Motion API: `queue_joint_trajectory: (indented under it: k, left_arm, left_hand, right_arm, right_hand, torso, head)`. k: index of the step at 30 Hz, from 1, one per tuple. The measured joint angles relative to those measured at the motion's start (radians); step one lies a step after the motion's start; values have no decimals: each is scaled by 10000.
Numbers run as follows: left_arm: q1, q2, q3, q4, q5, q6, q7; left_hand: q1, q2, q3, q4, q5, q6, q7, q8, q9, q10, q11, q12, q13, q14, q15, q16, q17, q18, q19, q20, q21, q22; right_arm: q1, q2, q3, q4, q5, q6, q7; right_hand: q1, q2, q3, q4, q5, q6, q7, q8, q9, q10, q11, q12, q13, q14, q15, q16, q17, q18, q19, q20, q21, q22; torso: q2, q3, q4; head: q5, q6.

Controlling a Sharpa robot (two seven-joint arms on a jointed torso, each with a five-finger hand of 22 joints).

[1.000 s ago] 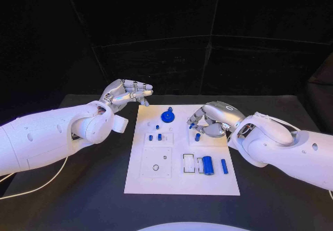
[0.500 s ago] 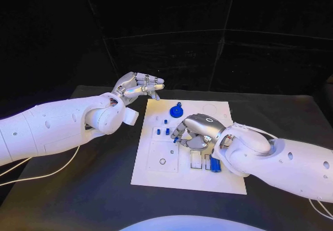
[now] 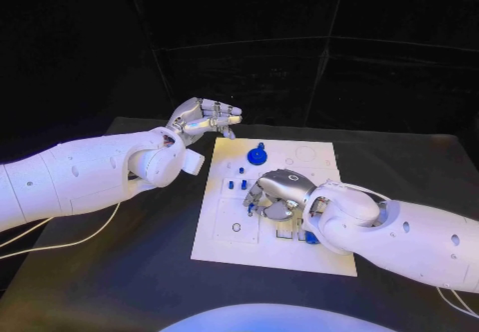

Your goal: Assemble the parts on the task board

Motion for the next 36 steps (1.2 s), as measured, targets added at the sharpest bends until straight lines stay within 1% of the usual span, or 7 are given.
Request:
queue_joint_trajectory:
  k: [9,18,27,28,30,32,36]
  left_arm:
    - [0,5,0,-1,1,0,8]
    - [0,0,0,-8,1,2,10]
    - [0,-5,0,-2,2,5,10]
    - [0,-7,0,-1,2,6,10]
    - [0,-12,0,2,3,6,10]
    - [0,-14,1,3,3,7,10]
    - [0,-15,1,5,3,8,10]
  left_hand:
    - [0,0,0,0,0,0,0,0,1,0,0,0,0,0,0,0,0,-1,0,0,0,0]
    - [0,0,0,0,0,0,0,0,1,0,0,0,0,0,0,0,-9,-1,-3,-3,0,-10]
    - [0,0,0,0,0,-3,4,0,2,0,0,0,0,0,0,0,-9,-1,-4,-5,0,-9]
    - [0,0,0,0,0,-22,22,0,2,0,0,0,1,0,0,0,-8,-1,-5,-5,0,-9]
    - [0,0,0,0,0,-36,36,0,2,0,0,0,0,0,0,0,-9,-1,-5,-5,0,-9]
    - [0,0,0,0,0,-36,36,0,2,0,0,0,1,0,0,0,-8,-1,-5,-5,0,-9]
    - [-40,39,0,0,0,-36,36,0,-10,0,0,0,0,0,0,-40,-21,-1,-6,-6,0,-26]
  right_arm:
    - [-12,93,-1,-98,-182,201,-127]
    - [-49,173,-3,-174,-312,386,-210]
    - [-90,249,-5,-284,-429,550,-288]
    - [-93,257,-5,-287,-438,564,-295]
    - [-100,271,-5,-302,-455,590,-311]
    - [-102,288,-5,-321,-471,609,-324]
    - [-102,329,2,-353,-513,627,-348]
  right_hand:
    - [0,0,0,0,-1,21,21,-14,-2,-1,1,-5,-1,0,0,0,0,0,0,0,0,-1]
    - [0,0,28,29,-3,21,20,-23,-5,-2,2,-6,-3,0,0,-2,1,0,0,0,0,-9]
    - [0,0,27,30,-10,20,19,-48,-9,-3,3,-6,-4,0,0,-6,-8,0,0,0,0,-8]
    - [-44,-44,27,31,-10,20,20,-48,-8,-3,3,-5,-4,0,0,-6,-8,0,0,0,0,-14]
    - [-53,-53,27,30,-10,-16,54,-48,-3,-3,3,-5,-4,0,0,-6,-8,0,0,0,0,-22]
    - [-53,-53,27,31,-10,-17,53,-49,-2,-3,3,-31,-3,0,0,-6,-14,0,0,0,0,-22]
    - [-53,-52,26,31,-10,-21,49,-49,-3,-3,3,-42,-2,0,0,-6,-18,0,0,0,0,-22]
  torso:
    - [-5,0,1]
    - [-5,-6,6]
    - [-5,-7,11]
    - [-5,-7,12]
    - [-5,-6,11]
    - [-4,-6,8]
    - [-5,-6,3]
  head:
    - [0,-47]
    - [1,-128]
    - [23,-177]
    - [26,-183]
    - [29,-187]
    - [30,-195]
    - [17,-212]
